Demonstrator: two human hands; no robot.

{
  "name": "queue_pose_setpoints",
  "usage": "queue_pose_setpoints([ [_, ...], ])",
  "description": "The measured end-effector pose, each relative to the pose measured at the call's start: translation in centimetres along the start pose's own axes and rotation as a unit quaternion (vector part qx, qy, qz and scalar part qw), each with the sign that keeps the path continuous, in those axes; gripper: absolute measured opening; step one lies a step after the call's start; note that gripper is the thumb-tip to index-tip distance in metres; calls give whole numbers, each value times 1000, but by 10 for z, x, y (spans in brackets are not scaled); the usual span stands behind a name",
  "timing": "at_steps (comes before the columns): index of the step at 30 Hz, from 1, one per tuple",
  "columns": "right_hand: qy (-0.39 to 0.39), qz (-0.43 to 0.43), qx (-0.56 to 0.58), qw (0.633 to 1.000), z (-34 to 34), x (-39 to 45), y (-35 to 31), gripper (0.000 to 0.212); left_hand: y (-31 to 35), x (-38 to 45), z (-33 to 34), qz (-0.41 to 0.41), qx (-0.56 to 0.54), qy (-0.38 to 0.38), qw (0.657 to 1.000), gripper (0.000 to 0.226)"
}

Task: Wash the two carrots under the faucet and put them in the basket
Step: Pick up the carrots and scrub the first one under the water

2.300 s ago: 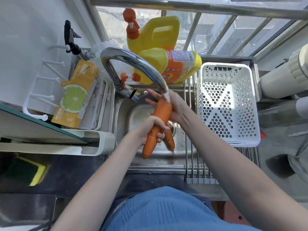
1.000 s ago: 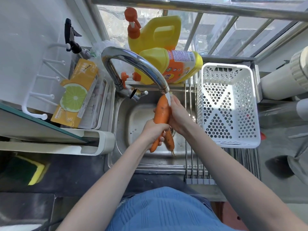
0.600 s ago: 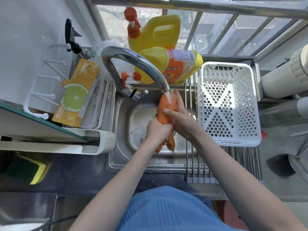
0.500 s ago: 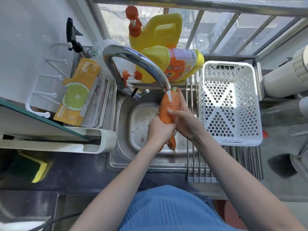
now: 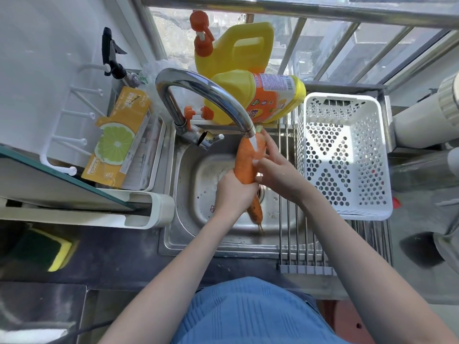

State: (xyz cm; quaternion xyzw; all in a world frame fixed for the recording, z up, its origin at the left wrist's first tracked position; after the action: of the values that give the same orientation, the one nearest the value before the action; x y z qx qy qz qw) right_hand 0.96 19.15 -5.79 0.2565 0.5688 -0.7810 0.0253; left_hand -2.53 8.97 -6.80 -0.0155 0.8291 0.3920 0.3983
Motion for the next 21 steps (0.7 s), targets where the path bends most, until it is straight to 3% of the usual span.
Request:
queue_pose_setpoints([
  [7,83,-62,-218,970,0,2,-14,66,1,4,-8,13,36,36,999,26],
  [11,146,-106,-305,935,1,-2,-27,50,3,1,-6,21,31,36,999,16],
  [15,219,-132,-218,942,-10,-6,-27,39,2,0,-2,17,35,27,999,16],
  [18,169,-83,-88,978,-17,0,-8,39,2,2,-4,16,39,23,999,18],
  [21,119,-63,-137,981,-14,1,-3,51,1,6,-3,15,46,22,999,22],
])
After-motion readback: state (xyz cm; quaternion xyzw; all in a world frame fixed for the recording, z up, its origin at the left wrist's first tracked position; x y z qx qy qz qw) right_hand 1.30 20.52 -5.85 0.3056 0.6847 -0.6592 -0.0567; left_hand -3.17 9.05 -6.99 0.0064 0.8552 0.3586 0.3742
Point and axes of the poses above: each hand's wrist, its own x-axis towards the middle knuckle, its own z-axis out of the palm, y = z × x, the point moved 10 cm from there along x, towards the middle knuckle, and after that the axes turned 8 degrees about -z, right-handed, at the moved point
